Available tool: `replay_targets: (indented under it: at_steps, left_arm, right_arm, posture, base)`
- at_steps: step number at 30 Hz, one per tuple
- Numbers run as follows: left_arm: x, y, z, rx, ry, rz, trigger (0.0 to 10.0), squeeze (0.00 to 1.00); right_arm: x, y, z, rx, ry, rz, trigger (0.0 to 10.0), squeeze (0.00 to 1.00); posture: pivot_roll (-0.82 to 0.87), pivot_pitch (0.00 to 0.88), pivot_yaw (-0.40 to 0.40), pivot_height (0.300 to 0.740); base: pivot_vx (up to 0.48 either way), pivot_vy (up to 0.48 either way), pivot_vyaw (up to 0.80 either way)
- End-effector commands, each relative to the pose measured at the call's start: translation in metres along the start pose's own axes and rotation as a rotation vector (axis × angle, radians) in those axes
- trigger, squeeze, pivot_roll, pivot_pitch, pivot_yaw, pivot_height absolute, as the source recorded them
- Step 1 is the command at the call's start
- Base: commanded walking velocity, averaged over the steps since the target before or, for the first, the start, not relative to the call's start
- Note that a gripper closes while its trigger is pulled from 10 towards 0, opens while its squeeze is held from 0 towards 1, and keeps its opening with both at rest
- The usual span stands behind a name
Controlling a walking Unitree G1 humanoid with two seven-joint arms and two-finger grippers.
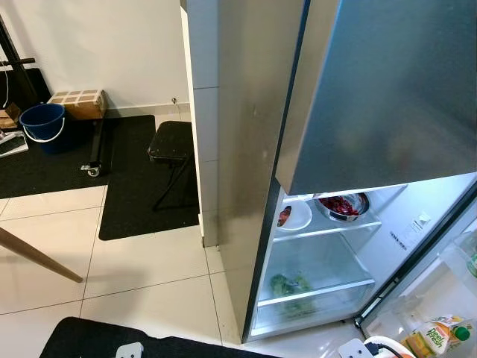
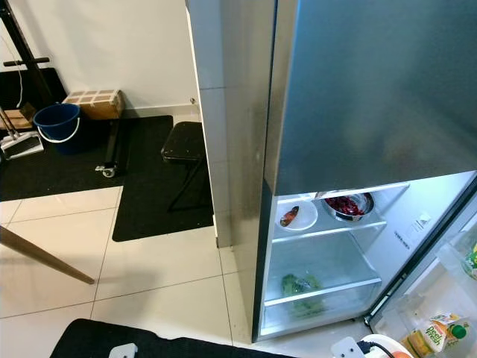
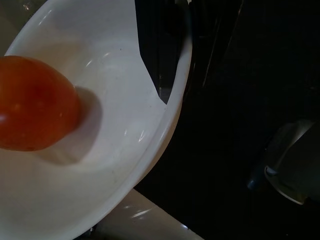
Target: Restocking fridge
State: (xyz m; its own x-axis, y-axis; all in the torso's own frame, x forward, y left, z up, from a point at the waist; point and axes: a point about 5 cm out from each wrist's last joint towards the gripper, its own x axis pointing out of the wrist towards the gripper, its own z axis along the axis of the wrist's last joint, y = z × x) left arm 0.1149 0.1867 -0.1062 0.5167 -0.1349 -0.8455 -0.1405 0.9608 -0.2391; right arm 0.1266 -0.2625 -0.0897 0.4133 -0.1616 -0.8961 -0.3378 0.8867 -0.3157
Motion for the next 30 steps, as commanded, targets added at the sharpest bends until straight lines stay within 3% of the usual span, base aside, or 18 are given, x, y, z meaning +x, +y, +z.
replay_targets:
  at_steps: [1, 11, 30]
  left_arm:
    - [-0.0012, 0.0029, -0.0024, 0.005, 0.015, 0.007, 10.0, 0.0]
    - [-0.0038, 0.0125, 0.0018, 0.011, 0.005, 0.021, 10.0, 0.0]
    - [-0.0014, 0.0065, 0.0035, 0.009, 0.002, 0.004, 10.0, 0.0]
  right_arm:
    - [-0.0001, -0.0014, 0.0, -0.007, -0.002, -0.009, 10.0, 0.0]
    - [-0.001, 0.0034, -0.0067, 0.0, 0.01, -0.008, 10.0, 0.0]
    - [-0.0012, 0.005, -0.0081, 0.01, 0.012, -0.009, 10.0, 0.0]
  posture:
    - [-0.05, 0.0, -0.003, 0.74]
    - [-0.04, 0.0, 0.019, 0.74]
    - [-0.04, 0.0, 0.019, 0.74]
  base:
    - [0.0, 0.0, 0.0]
    - [0.0, 0.0, 0.0]
    - [0.0, 0.0, 0.0]
